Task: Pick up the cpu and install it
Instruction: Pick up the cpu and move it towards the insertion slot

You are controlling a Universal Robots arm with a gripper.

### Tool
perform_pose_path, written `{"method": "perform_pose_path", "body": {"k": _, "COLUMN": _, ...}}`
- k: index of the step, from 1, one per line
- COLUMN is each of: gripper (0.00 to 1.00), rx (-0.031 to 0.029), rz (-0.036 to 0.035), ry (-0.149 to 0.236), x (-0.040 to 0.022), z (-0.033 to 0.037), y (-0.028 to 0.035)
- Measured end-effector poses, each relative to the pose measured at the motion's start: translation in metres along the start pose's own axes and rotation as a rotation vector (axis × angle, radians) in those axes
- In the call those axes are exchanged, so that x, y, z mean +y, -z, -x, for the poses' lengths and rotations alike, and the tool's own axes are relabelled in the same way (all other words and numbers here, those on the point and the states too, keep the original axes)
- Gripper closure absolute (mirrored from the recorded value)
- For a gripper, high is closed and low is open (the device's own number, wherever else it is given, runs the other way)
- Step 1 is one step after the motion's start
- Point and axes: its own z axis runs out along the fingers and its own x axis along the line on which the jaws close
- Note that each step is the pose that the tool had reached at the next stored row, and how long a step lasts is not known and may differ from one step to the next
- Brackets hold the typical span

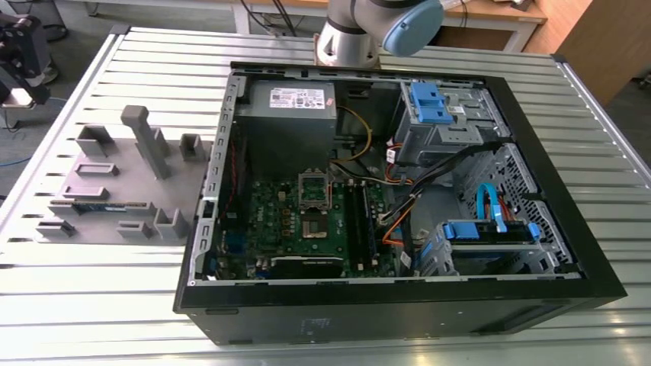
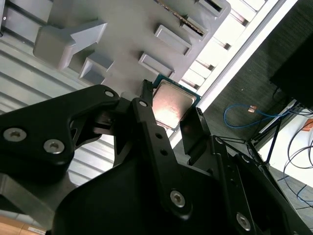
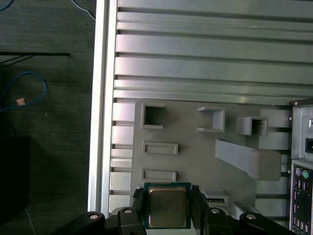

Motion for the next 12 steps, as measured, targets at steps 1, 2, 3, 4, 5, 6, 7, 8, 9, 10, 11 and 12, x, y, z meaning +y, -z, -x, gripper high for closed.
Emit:
{"method": "perform_pose_path", "body": {"k": 1, "gripper": 0.53, "rx": -0.0001, "rz": 0.0001, "ry": 0.000, "x": 0.0000, "z": 0.0000, "y": 0.0001}}
{"method": "perform_pose_path", "body": {"k": 2, "gripper": 0.53, "rx": -0.0002, "rz": 0.0001, "ry": 0.000, "x": 0.0000, "z": 0.0000, "y": 0.0000}}
{"method": "perform_pose_path", "body": {"k": 3, "gripper": 0.53, "rx": 0.0000, "rz": 0.0000, "ry": 0.000, "x": 0.0000, "z": 0.0000, "y": 0.0002}}
{"method": "perform_pose_path", "body": {"k": 4, "gripper": 0.53, "rx": 0.0001, "rz": 0.0000, "ry": 0.000, "x": 0.0000, "z": 0.0002, "y": 0.0003}}
{"method": "perform_pose_path", "body": {"k": 5, "gripper": 0.53, "rx": 0.0000, "rz": 0.0000, "ry": 0.000, "x": 0.0000, "z": 0.0004, "y": 0.0003}}
{"method": "perform_pose_path", "body": {"k": 6, "gripper": 0.53, "rx": 0.0000, "rz": 0.0000, "ry": 0.000, "x": 0.0000, "z": 0.0005, "y": 0.0003}}
{"method": "perform_pose_path", "body": {"k": 7, "gripper": 0.53, "rx": 0.0000, "rz": 0.0000, "ry": 0.000, "x": 0.0000, "z": 0.0008, "y": 0.0003}}
{"method": "perform_pose_path", "body": {"k": 8, "gripper": 0.53, "rx": 0.0000, "rz": 0.0000, "ry": 0.000, "x": 0.0000, "z": 0.0010, "y": 0.0003}}
{"method": "perform_pose_path", "body": {"k": 9, "gripper": 0.53, "rx": 0.0000, "rz": 0.0001, "ry": 0.000, "x": 0.0000, "z": 0.0012, "y": 0.0002}}
{"method": "perform_pose_path", "body": {"k": 10, "gripper": 0.53, "rx": -0.0001, "rz": 0.0001, "ry": 0.000, "x": 0.0000, "z": 0.0015, "y": 0.0002}}
{"method": "perform_pose_path", "body": {"k": 11, "gripper": 0.53, "rx": -0.0001, "rz": 0.0001, "ry": 0.000, "x": 0.0000, "z": 0.0018, "y": 0.0002}}
{"method": "perform_pose_path", "body": {"k": 12, "gripper": 0.53, "rx": 0.0000, "rz": 0.0000, "ry": 0.000, "x": 0.0000, "z": 0.0020, "y": 0.0002}}
